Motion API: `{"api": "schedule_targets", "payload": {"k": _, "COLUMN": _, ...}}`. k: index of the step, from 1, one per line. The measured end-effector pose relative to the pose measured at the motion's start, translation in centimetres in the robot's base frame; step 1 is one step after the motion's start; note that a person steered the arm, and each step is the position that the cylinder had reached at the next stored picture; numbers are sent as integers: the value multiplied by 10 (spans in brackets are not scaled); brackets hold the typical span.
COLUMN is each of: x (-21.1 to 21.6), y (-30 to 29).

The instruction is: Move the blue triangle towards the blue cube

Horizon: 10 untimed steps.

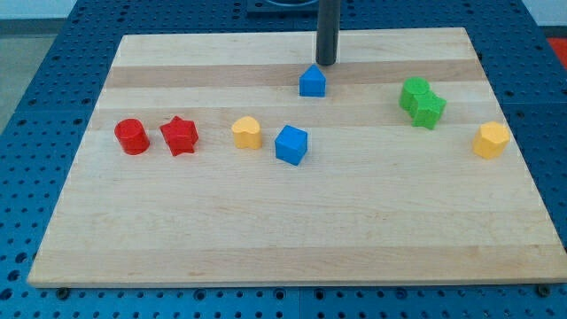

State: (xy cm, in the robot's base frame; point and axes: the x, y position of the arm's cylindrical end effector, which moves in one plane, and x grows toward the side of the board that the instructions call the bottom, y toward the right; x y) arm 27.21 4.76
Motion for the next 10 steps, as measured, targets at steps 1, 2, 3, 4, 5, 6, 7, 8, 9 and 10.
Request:
{"api": "schedule_targets", "payload": {"k": 1, "x": 6, "y": -18}}
{"api": "schedule_targets", "payload": {"k": 2, "x": 6, "y": -33}}
{"api": "schedule_targets", "payload": {"k": 3, "x": 12, "y": -34}}
{"api": "schedule_targets", "payload": {"k": 4, "x": 22, "y": -31}}
{"api": "schedule_targets", "payload": {"k": 5, "x": 41, "y": -8}}
{"api": "schedule_targets", "payload": {"k": 6, "x": 64, "y": 14}}
{"api": "schedule_targets", "payload": {"k": 7, "x": 87, "y": 20}}
{"api": "schedule_targets", "payload": {"k": 8, "x": 99, "y": 20}}
{"api": "schedule_targets", "payload": {"k": 9, "x": 108, "y": 20}}
{"api": "schedule_targets", "payload": {"k": 10, "x": 117, "y": 20}}
